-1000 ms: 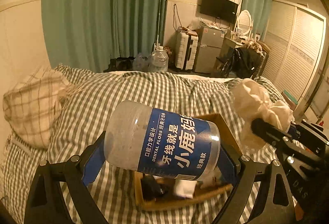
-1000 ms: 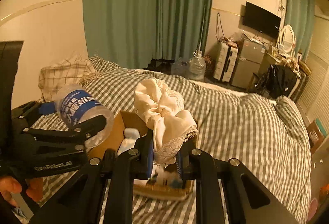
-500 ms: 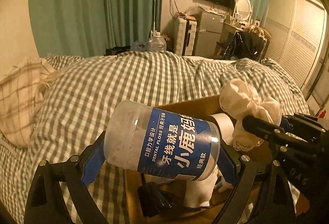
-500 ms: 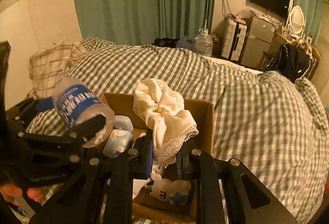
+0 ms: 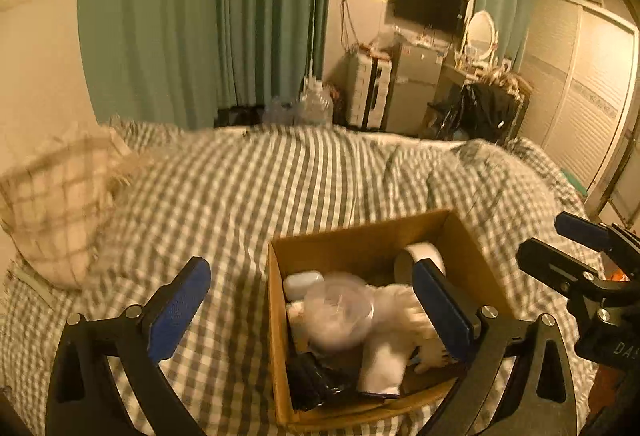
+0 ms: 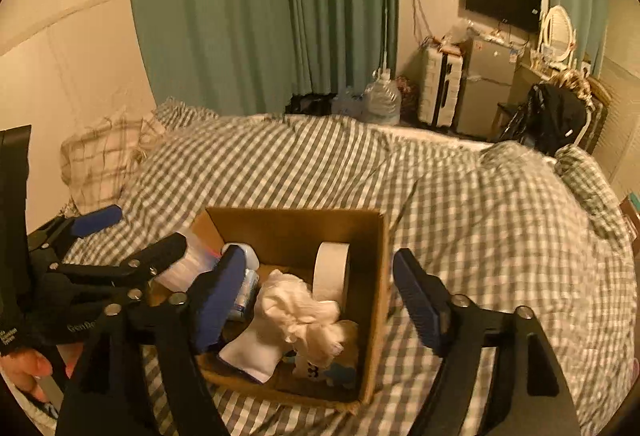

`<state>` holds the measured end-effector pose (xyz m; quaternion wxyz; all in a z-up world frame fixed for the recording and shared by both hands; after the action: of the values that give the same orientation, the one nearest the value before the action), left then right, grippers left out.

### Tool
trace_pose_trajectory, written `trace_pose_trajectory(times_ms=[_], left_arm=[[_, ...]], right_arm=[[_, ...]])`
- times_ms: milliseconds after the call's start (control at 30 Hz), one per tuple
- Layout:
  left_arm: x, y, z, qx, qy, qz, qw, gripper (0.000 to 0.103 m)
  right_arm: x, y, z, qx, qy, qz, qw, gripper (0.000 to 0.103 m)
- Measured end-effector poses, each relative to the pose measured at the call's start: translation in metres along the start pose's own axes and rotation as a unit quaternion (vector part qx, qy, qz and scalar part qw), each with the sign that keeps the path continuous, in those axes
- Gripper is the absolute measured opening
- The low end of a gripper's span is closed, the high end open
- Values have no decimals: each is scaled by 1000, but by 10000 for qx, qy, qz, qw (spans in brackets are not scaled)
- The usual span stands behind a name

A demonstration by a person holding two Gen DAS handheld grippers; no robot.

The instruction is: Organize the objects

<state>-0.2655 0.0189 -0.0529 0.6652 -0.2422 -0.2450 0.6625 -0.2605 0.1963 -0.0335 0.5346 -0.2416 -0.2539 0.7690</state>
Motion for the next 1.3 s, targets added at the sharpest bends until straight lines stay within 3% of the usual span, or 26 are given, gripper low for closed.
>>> trace_pose_trajectory(times_ms=[267,567,767,1000,1133,1300], left_arm=[[-7,-86,30,643,-139,-196,9976,103],[-19,-164,27,1302,-392,-345,9901,103],[-19,-176,-9,1524,-234,3,9880,103],[-9,-150,-62,1477,68,331,9885,103],[-7,-136,-75,1258,100,305,9915,103],[-5,-134,-76,1255,88,273,9917,103]], right_arm=[[-10,-105,27,733,-96,-344,9967,102],[-26,-184,21,1270,-230,-824,9882,103],[-30,-186,-23,1338,-375,-1188,9831,103],[-29,-146,-76,1311,-248,-1286,9827,103],[-22,-132,-85,1298,-74,-1197,9843,103],[-19,-126,-88,1290,-52,-1196,9844,103]])
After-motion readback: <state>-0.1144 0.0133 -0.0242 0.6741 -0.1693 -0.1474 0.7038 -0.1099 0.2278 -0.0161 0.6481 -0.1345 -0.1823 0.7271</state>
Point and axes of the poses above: each gripper's, at about its wrist camera, not at the fingertips, and y roughly the way its jaws point, x to its right, z to its top, the point moved 8 cm from there along y, roughly the way its jaws point, and after that the axes turned 5 degrees about z, right-handed, at the moved point
